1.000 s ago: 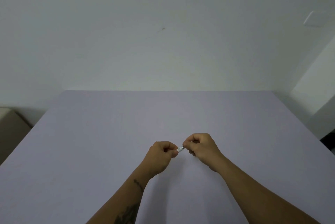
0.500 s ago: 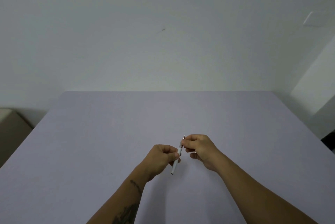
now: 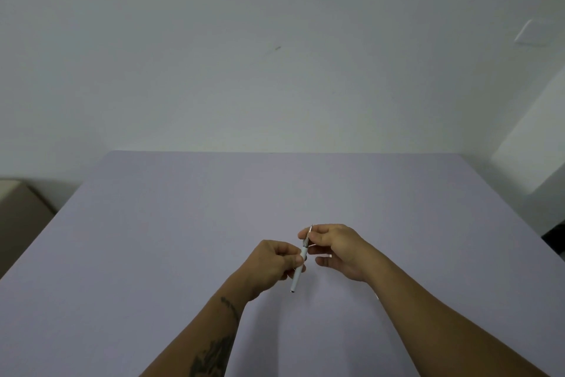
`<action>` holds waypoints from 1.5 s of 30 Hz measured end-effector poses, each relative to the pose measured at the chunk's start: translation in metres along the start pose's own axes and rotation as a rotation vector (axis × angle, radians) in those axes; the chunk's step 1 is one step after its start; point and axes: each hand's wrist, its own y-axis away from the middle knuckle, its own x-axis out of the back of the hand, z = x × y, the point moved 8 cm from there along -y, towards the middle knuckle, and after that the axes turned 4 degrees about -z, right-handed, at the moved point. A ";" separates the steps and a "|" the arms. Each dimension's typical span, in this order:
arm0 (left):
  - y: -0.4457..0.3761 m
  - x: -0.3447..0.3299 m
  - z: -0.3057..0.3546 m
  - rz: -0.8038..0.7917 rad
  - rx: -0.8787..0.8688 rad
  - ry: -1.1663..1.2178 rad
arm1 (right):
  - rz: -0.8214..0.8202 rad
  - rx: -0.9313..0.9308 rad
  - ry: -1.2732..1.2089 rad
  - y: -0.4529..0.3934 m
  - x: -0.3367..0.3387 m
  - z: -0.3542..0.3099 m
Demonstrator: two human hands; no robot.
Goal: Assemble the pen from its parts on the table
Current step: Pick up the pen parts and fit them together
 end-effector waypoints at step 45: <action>-0.006 0.003 -0.008 0.034 0.016 -0.012 | 0.038 -0.033 0.042 0.000 0.000 0.002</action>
